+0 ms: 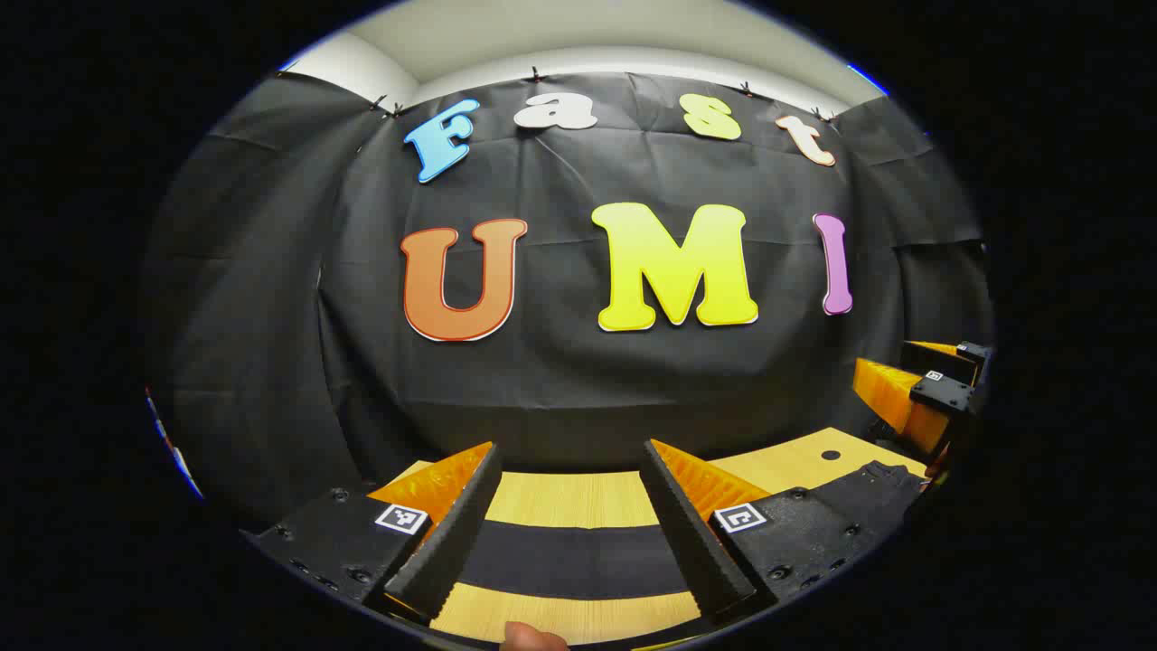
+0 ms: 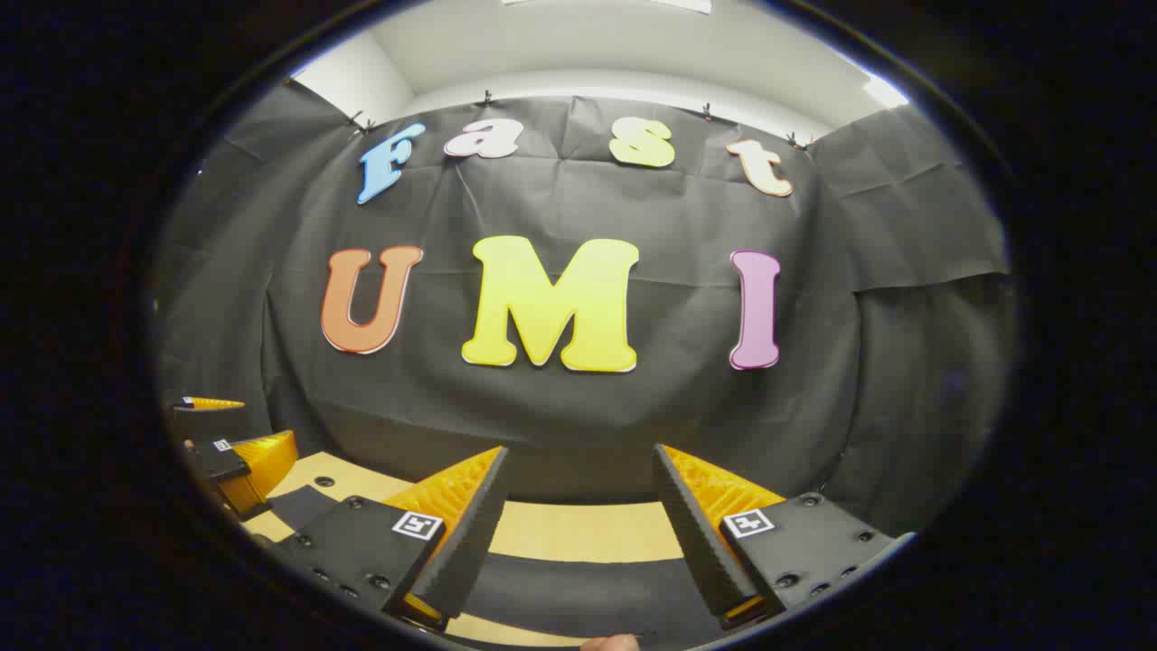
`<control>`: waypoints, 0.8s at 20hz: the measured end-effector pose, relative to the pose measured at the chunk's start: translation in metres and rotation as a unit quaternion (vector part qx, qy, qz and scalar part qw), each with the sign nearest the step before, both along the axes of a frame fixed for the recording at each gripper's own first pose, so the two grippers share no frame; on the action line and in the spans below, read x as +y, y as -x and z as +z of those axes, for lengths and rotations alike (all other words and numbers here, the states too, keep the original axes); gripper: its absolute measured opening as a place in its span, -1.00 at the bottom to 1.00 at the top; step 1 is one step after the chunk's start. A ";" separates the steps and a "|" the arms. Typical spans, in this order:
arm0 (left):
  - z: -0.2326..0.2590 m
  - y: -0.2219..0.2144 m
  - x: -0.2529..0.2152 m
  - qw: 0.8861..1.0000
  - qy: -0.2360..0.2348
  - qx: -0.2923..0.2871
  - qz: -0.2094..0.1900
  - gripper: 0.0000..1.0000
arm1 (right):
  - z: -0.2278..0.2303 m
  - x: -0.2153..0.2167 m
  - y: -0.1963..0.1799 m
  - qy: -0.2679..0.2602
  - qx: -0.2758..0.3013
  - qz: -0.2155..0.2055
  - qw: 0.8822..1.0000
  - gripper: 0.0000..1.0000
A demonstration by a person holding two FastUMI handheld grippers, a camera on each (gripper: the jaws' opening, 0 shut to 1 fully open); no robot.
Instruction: Grasp the waist and the cuffs of the jeans and fold them to make the two legs overlap; first hold the waist and fold one-third of the jeans toward the cuffs, then hold the cuffs and fold the remaining one-third in the same direction to finish folding.
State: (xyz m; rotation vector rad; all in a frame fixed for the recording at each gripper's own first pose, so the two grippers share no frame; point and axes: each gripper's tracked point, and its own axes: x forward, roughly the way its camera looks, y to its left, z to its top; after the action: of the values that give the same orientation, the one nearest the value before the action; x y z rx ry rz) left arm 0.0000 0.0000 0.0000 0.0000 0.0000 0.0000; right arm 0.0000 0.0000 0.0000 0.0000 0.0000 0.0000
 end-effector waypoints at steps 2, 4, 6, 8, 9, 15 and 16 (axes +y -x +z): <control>-0.003 0.000 0.000 1.000 0.000 0.004 0.000 0.98 | -0.006 -0.002 -0.002 -0.004 0.009 -0.004 1.000 0.87; -0.003 -0.001 -0.001 1.000 -0.002 0.003 0.000 0.98 | -0.009 -0.003 -0.003 -0.007 0.014 -0.004 1.000 0.87; -0.005 0.000 -0.001 1.000 -0.008 0.002 0.003 0.98 | -0.012 -0.004 -0.001 -0.007 0.018 -0.001 1.000 0.87; 0.002 0.004 0.000 1.000 -0.011 -0.010 0.007 1.00 | -0.013 -0.004 0.002 -0.005 0.018 0.003 1.000 0.94; 0.003 0.004 0.001 1.000 -0.011 -0.011 0.008 0.98 | -0.013 -0.003 0.006 -0.002 0.017 0.006 1.000 0.87; -0.001 0.009 0.001 1.000 -0.018 0.000 0.021 0.99 | -0.005 -0.002 0.007 0.003 0.007 0.020 1.000 0.93; -0.001 0.010 0.003 1.000 -0.020 -0.001 0.023 0.99 | -0.004 -0.003 0.008 0.005 0.004 0.021 1.000 0.87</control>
State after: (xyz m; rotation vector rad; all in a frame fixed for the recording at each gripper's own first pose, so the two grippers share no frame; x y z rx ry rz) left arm -0.0098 0.0027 -0.0008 0.0396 -0.0028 0.0459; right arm -0.0077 -0.0031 -0.0040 -0.0099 0.0076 0.0421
